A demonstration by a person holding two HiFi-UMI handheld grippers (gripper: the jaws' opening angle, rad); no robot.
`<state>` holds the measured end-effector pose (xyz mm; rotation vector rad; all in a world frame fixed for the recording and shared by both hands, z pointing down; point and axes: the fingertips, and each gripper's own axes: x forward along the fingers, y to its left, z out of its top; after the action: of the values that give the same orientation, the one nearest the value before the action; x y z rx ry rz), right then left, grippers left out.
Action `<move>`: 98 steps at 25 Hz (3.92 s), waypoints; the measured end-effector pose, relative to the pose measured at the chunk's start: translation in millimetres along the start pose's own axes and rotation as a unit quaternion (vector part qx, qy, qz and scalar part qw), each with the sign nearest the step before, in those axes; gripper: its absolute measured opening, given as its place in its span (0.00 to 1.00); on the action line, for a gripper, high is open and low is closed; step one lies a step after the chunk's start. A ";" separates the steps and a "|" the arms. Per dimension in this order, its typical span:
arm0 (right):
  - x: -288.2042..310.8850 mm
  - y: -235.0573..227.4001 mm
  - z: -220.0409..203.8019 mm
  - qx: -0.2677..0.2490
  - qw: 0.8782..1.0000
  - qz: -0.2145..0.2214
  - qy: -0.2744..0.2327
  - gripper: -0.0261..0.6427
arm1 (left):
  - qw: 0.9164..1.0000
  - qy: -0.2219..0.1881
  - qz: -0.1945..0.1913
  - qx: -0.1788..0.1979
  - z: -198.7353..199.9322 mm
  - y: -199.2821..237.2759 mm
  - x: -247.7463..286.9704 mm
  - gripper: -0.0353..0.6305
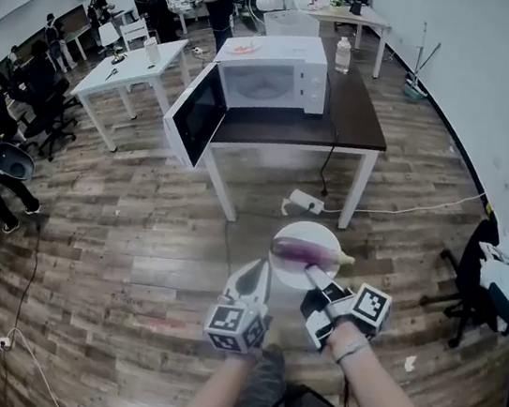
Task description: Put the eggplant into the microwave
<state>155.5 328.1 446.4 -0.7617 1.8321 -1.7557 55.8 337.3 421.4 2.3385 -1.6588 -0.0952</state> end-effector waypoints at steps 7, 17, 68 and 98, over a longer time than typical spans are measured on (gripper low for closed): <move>61.5 0.2 23.4 0.006 1.000 0.002 0.012 0.07 | 1.000 0.008 0.014 0.007 11.6 45.1 42.4 0.05; 135.4 -2.2 64.0 0.010 1.000 -0.006 0.001 0.07 | 1.000 0.013 0.010 0.003 27.2 99.7 105.8 0.05; 396.4 -28.8 236.7 0.010 0.998 -0.011 0.062 0.07 | 0.999 0.022 0.035 0.023 73.1 240.6 358.7 0.05; 541.2 -62.6 303.9 0.025 0.997 0.000 0.071 0.07 | 0.999 0.014 0.035 0.023 66.4 322.1 468.2 0.06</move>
<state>-25.3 -265.7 509.2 -0.6306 1.8701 -1.8924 -93.3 -211.0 488.5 2.3002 -1.7445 -0.0102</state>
